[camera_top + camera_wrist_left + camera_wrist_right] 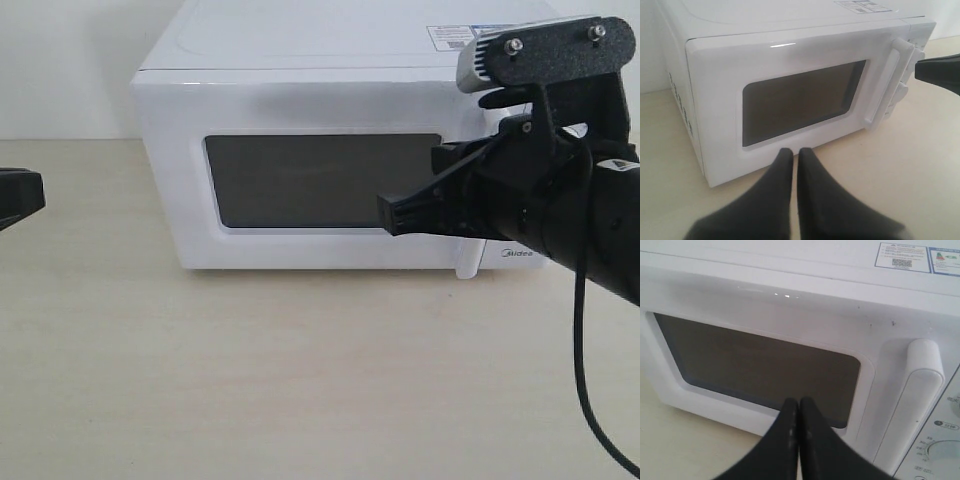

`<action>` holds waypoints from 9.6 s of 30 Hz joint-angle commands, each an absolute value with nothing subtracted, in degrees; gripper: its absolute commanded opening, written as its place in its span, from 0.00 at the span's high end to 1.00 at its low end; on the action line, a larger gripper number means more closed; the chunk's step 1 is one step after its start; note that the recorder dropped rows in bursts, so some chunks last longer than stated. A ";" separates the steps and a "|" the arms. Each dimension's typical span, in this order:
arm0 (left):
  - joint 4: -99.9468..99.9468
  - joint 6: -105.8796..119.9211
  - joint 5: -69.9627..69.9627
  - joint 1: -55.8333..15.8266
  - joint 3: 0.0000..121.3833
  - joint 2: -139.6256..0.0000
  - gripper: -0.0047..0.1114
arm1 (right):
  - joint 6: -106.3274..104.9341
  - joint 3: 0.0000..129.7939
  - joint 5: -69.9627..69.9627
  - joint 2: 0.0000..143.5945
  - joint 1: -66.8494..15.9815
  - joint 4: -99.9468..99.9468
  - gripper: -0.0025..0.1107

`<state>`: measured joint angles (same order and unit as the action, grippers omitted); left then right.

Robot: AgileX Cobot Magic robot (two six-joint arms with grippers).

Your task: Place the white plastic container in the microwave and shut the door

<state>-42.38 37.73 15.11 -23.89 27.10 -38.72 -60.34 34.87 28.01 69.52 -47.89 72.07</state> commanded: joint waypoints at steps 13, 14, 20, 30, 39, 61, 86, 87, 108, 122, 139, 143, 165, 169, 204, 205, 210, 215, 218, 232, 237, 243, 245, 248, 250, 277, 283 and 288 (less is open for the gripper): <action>-42.34 37.28 14.82 -23.95 26.91 -38.39 0.92 | -60.51 34.64 29.69 67.86 -47.92 71.95 0.98; -42.34 37.28 14.82 -23.95 26.91 -38.39 0.92 | -60.51 34.64 30.22 67.04 -47.92 71.95 0.98; -42.34 37.28 14.70 -23.95 26.91 -38.39 0.92 | -65.35 34.64 34.14 58.62 -47.68 72.04 0.98; -42.34 37.28 14.70 -23.95 26.91 -38.39 0.92 | -77.02 34.64 5.54 37.47 -18.16 73.11 0.98; -42.34 37.28 14.81 -23.95 26.91 -38.39 0.92 | -76.70 30.22 -10.29 31.60 0.90 71.60 0.98; -42.34 37.28 14.82 -23.95 26.91 -38.39 0.92 | -68.40 3.77 0.92 12.49 1.12 72.85 0.98; -42.34 37.28 14.67 -23.95 26.91 -38.39 0.92 | -44.99 1.84 -2.13 1.85 1.12 50.83 0.98; -42.34 37.28 14.67 -23.95 26.91 -38.39 0.92 | -38.10 1.84 -2.84 1.85 1.12 43.59 0.98; -42.34 37.28 14.75 -23.95 26.91 -38.39 0.92 | -0.52 1.84 -4.48 1.85 1.12 8.18 0.98; -42.34 37.28 14.79 -23.95 26.91 -38.39 0.92 | -8.39 0.50 -15.14 1.68 1.12 8.18 0.98; -42.34 37.28 14.55 -23.95 26.91 -38.39 0.92 | -6.33 0.00 -16.07 0.00 1.12 7.63 0.98; -42.34 37.28 14.55 -23.95 26.91 -38.39 0.92 | 1.00 0.00 -16.07 0.00 1.12 0.49 0.98; -42.34 37.28 14.70 -23.95 26.91 -38.39 0.92 | -1.77 0.00 -18.88 0.00 1.12 -0.49 0.98; -42.34 37.28 14.58 -23.95 26.91 -38.39 0.92 | -2.33 0.00 -18.88 0.00 1.12 -0.60 0.98; -40.42 47.36 7.15 -18.52 23.13 -29.17 0.92 | -1.58 0.00 -18.88 0.00 1.12 -0.60 0.98; -40.42 47.36 5.89 -17.13 21.85 -26.65 0.92 | -1.58 0.00 -18.88 0.00 1.12 -0.60 0.98; -40.28 47.51 1.35 -13.27 14.59 -13.10 0.92 | -1.58 0.00 -18.88 0.00 1.12 -0.60 0.98; -39.63 47.51 0.00 -12.94 8.32 -1.65 0.92 | -1.58 0.00 -18.88 0.00 1.12 -0.60 0.98; -38.23 47.62 0.00 -12.94 5.71 0.00 0.92 | -1.31 0.00 -18.88 0.00 1.12 -0.60 0.98; -45.15 14.62 3.32 -12.94 3.28 0.00 0.92 | -1.31 0.00 -18.88 0.00 1.12 -0.60 0.98; -20.05 20.46 2.11 -12.94 0.89 0.00 0.92 | -1.31 0.00 -18.88 0.00 1.12 -0.60 0.98; -14.96 23.58 3.20 -12.94 0.00 0.00 0.92 | -1.31 0.00 -18.88 0.00 1.12 -0.60 0.98; -14.97 23.41 3.65 -12.94 0.00 0.00 0.92 | -1.31 0.00 -18.88 0.00 1.12 -0.60 0.98; -14.97 19.36 5.72 -12.94 0.00 0.00 0.92 | -1.31 0.00 -18.88 0.00 1.12 -0.60 0.98; -14.97 8.91 9.60 -12.94 0.00 0.00 0.92 | -1.31 0.00 -18.88 0.00 1.12 -0.60 0.98; -1.89 1.04 17.23 -1.08 0.00 0.00 0.92 | -1.31 0.00 -18.88 0.00 1.12 -0.60 0.98; -1.89 1.38 17.23 -1.08 0.00 0.00 0.92 | -1.31 0.00 -18.88 0.00 1.12 -0.60 0.98; -1.89 1.31 17.26 -1.08 0.00 0.00 0.92 | -1.31 0.00 -18.88 0.00 1.12 -0.60 0.98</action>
